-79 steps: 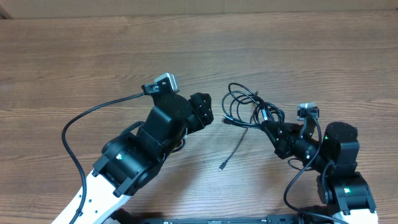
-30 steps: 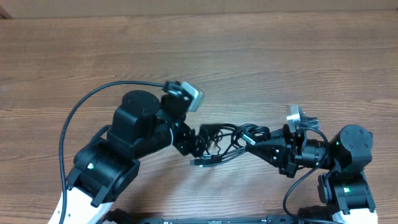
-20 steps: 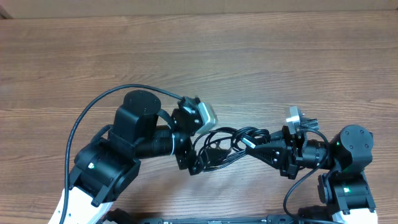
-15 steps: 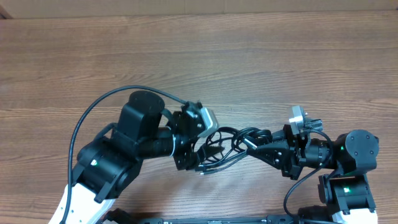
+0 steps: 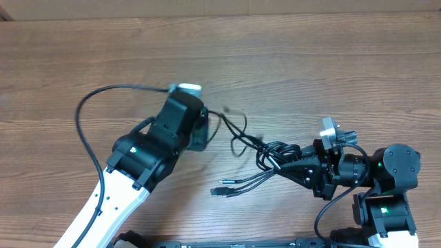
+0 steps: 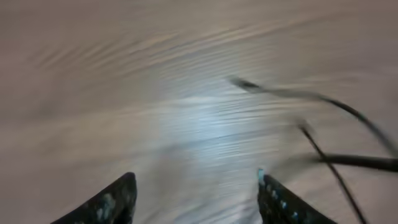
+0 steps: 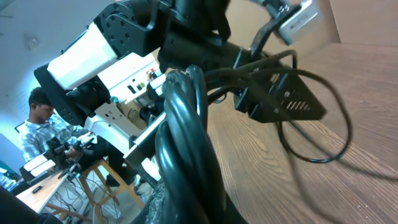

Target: Untangle cables

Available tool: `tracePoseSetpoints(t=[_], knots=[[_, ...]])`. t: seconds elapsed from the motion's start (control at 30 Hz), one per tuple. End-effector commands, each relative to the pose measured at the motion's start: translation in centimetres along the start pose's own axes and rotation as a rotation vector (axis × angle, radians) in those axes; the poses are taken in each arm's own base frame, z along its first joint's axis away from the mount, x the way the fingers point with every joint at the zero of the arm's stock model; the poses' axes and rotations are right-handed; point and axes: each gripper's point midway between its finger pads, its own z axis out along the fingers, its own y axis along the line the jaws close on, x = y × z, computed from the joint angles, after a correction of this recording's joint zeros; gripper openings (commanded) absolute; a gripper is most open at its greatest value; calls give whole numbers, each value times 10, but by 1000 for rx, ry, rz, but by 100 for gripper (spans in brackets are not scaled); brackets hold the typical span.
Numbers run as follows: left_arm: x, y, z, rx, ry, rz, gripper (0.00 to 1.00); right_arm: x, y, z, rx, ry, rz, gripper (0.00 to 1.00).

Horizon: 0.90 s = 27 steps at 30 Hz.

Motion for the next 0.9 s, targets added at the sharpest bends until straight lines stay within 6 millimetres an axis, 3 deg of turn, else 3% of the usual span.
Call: tracePoseSetpoints(t=[0.0,0.17,0.27,0.5,0.6,0.67,0.73,0.83,0.87], knots=[[-9,58,-9,-285,-92,-257,64,-3,9,0,-24,9,-33,4],[-11,56,-14,-241,-95,-279,68,-2,1,0,-14,8,-11,4],[-16,64,-27,-266,-147,-289,72,1,-13,2,-9,16,47,4],[-21,88,-68,-308,-290,-424,82,10,-68,7,72,4,309,4],[-14,108,-87,-367,-358,-575,82,15,-80,8,82,9,357,4],[-13,111,-92,-365,-375,-606,86,15,-80,8,82,9,357,4],[-13,102,-91,-308,-357,-608,95,15,-79,8,80,10,356,4],[-23,66,-81,-134,-294,-398,95,15,-66,8,12,37,312,4],[-28,45,-78,-37,-274,-273,98,14,-57,8,-33,56,276,4]])
